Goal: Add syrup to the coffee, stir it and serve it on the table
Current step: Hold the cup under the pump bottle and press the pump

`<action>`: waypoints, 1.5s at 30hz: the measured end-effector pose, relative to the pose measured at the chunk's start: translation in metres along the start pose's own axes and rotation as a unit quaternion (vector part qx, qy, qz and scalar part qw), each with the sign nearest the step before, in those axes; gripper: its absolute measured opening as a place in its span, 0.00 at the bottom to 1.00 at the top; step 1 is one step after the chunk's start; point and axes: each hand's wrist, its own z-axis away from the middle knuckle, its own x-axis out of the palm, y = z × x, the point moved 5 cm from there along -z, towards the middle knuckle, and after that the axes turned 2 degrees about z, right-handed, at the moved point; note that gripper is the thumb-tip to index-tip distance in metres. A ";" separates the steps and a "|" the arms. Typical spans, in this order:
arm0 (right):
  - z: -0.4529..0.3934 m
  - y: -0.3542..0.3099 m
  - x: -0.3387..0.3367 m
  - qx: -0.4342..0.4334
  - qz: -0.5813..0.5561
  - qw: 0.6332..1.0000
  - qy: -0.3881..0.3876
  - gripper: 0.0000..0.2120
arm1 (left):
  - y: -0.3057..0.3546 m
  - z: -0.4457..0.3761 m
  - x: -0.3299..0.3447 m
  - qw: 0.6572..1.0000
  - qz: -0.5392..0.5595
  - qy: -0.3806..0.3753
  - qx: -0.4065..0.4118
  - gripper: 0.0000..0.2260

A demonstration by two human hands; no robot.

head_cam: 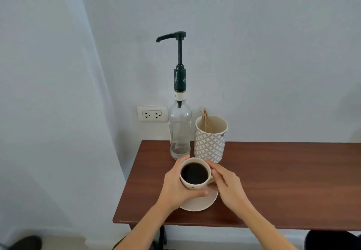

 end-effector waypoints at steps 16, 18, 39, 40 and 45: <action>-0.027 -0.100 -0.007 -0.100 -0.010 0.993 -0.064 0.16 | 0.057 -0.019 -0.064 0.996 -0.018 0.091 0.000 0.40; -0.036 -0.121 -0.010 -0.124 0.011 0.990 -0.061 0.15 | 0.070 -0.027 -0.078 0.996 -0.008 0.094 -0.001 0.40; -0.176 -0.307 -0.023 -0.200 0.024 0.976 0.081 0.15 | 0.147 -0.137 -0.169 0.993 0.001 0.114 -0.002 0.45; -0.177 -0.308 -0.023 -0.196 0.019 0.978 0.075 0.15 | 0.148 -0.140 -0.170 0.994 0.002 0.113 -0.002 0.45; -0.178 -0.306 -0.022 -0.165 -0.061 0.983 0.047 0.18 | 0.150 -0.149 -0.172 0.994 0.004 0.106 0.003 0.45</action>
